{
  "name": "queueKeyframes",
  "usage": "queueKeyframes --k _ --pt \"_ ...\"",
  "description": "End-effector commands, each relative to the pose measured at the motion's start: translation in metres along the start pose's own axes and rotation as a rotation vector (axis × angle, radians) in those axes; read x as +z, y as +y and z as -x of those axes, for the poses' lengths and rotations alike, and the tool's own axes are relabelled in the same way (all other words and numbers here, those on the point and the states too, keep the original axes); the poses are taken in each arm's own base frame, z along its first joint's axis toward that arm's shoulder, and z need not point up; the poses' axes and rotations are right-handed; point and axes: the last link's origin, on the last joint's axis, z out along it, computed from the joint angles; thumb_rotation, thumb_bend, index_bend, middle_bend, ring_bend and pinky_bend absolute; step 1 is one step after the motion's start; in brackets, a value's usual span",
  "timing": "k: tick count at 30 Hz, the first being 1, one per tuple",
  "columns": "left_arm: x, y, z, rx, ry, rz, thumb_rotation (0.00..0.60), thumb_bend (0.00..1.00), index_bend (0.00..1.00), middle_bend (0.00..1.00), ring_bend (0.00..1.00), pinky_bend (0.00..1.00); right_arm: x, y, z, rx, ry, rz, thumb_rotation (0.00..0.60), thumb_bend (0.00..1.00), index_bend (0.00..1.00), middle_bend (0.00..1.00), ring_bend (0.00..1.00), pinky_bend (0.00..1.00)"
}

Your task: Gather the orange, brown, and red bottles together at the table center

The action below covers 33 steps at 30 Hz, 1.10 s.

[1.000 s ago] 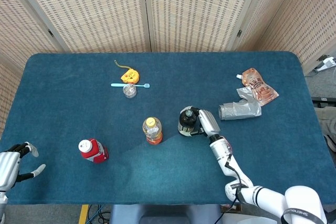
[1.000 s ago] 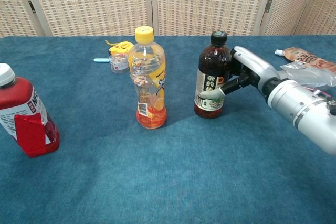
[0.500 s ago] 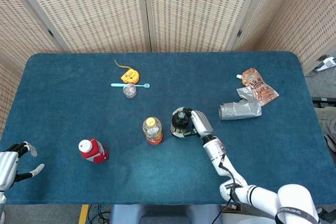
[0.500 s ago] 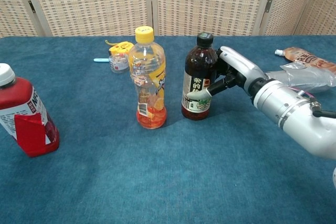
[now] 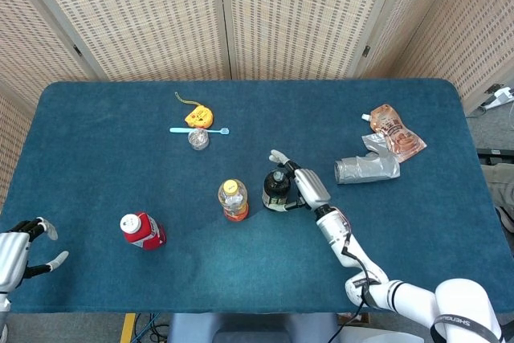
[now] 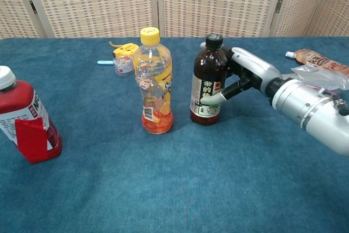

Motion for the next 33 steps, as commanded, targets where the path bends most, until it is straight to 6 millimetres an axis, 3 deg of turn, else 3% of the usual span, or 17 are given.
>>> queueKeyframes --k 1,14,24,33 --pt "-0.001 0.000 0.001 0.002 -0.002 0.000 0.600 0.13 0.55 0.45 0.41 0.61 -0.002 -0.003 -0.008 -0.035 0.006 -0.012 0.600 0.00 0.02 0.12 0.16 0.32" --pt "0.000 0.003 0.006 0.016 -0.016 0.007 0.600 0.13 0.55 0.45 0.41 0.61 -0.033 -0.021 -0.061 -0.212 -0.010 0.024 0.600 0.00 0.02 0.12 0.15 0.32" --pt "0.000 0.007 0.010 0.020 -0.028 0.019 0.600 0.13 0.55 0.45 0.41 0.61 -0.078 -0.028 -0.104 -0.340 -0.074 0.108 0.600 0.00 0.02 0.14 0.15 0.32" --pt "0.001 0.012 0.014 0.019 -0.033 0.035 0.600 0.13 0.55 0.45 0.41 0.61 -0.125 -0.024 -0.137 -0.575 -0.110 0.218 0.600 0.00 0.17 0.20 0.15 0.32"
